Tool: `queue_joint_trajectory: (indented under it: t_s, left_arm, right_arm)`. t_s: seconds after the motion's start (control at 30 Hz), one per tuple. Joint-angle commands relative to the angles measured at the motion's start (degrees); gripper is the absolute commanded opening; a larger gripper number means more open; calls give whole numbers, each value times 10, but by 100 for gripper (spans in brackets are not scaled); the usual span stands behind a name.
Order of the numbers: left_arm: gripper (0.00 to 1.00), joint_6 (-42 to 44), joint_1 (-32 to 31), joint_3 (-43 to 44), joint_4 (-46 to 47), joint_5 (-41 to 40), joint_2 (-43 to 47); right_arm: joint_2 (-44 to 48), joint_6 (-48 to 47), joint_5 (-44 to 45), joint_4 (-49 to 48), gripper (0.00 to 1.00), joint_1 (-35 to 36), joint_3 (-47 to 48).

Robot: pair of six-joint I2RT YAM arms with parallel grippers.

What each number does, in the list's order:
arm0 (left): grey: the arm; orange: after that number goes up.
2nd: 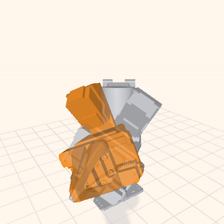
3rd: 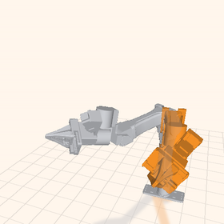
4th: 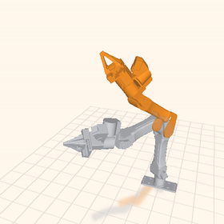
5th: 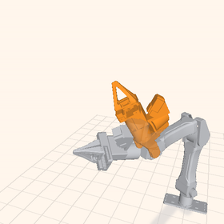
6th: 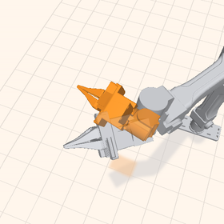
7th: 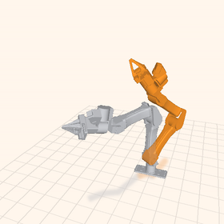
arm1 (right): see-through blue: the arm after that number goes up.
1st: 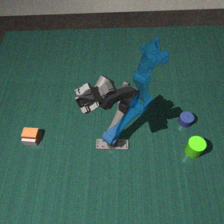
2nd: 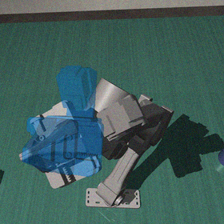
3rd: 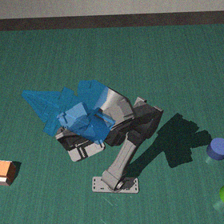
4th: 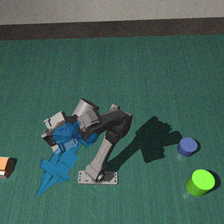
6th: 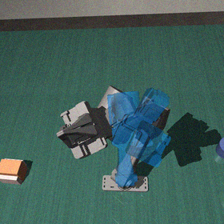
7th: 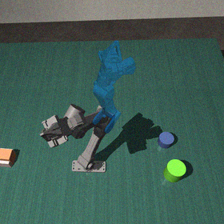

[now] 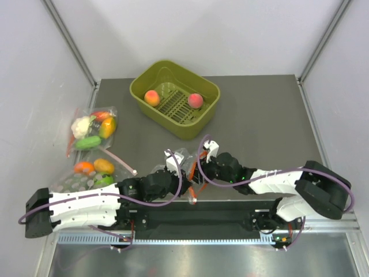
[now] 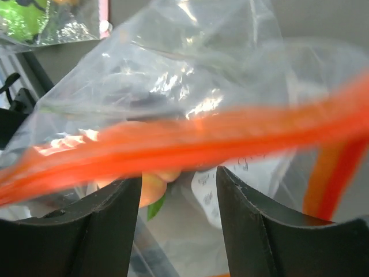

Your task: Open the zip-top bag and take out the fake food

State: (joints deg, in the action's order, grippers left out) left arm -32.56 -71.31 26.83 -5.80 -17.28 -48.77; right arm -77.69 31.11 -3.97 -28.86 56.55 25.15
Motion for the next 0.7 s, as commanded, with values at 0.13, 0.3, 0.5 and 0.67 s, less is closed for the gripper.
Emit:
queue_joint_trajectory:
  t_s: [0.13, 0.3, 0.5, 0.67]
  left_arm:
    - [81, 14, 0, 2, 26, -42, 12]
    - [99, -6, -1, -8, -37, -121, 91]
    - [99, -167, -1, 1, -235, -253, 105]
    - [90, -242, -1, -17, -261, -232, 66]
  right_arm:
    - [-30, 18, 12, -59, 55, -13, -3]
    - [-36, 23, 12, -57, 55, -23, -8]
    - [-43, 25, 6, -59, 55, -29, -8]
    - [-50, 25, -4, -70, 55, -29, -4]
